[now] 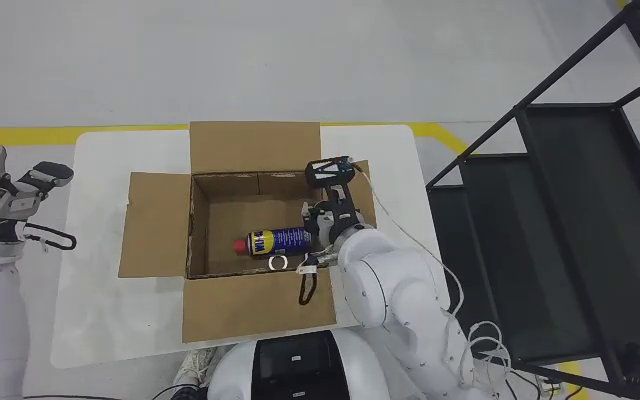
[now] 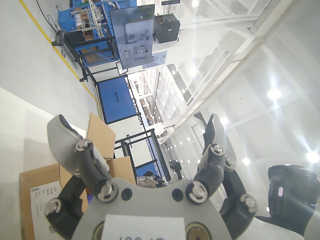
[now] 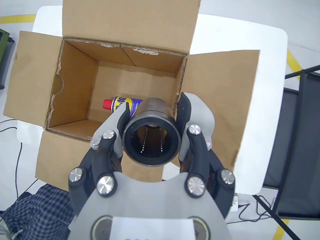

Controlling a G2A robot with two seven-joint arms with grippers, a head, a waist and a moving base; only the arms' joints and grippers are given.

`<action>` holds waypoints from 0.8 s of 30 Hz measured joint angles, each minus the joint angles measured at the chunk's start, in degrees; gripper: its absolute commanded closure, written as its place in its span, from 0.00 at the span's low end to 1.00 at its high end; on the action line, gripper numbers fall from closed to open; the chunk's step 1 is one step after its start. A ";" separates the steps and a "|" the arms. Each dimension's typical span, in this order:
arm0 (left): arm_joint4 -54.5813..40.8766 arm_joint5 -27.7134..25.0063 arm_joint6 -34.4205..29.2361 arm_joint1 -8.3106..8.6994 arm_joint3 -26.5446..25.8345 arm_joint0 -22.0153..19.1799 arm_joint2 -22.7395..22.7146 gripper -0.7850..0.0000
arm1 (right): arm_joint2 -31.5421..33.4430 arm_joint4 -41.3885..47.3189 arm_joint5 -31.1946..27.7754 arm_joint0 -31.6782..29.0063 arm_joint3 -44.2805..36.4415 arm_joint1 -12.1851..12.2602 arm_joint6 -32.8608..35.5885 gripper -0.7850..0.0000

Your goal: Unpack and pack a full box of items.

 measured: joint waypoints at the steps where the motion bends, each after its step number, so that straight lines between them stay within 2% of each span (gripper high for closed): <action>1: 0.00 0.00 0.00 0.00 0.00 0.00 0.00 0.00 | 1.02 0.16 -0.42 -0.52 -1.41 0.06 1.28 1.00; 5: 0.00 0.00 0.00 0.00 0.00 0.00 0.00 0.00 | 6.28 3.58 -1.16 -1.62 -3.76 0.24 3.04 1.00; 11: 0.00 0.00 0.00 0.00 0.00 0.00 0.00 0.00 | 17.10 12.00 -2.62 -2.57 -3.69 0.62 2.05 1.00; 20: 0.00 0.00 0.00 0.00 0.00 0.00 0.00 0.00 | 30.38 21.65 -6.82 -0.26 2.63 1.51 -0.61 1.00; 24: 0.00 0.00 0.00 0.00 0.00 0.00 0.00 0.00 | 33.68 20.05 -7.66 1.41 7.08 2.06 -0.86 1.00</action>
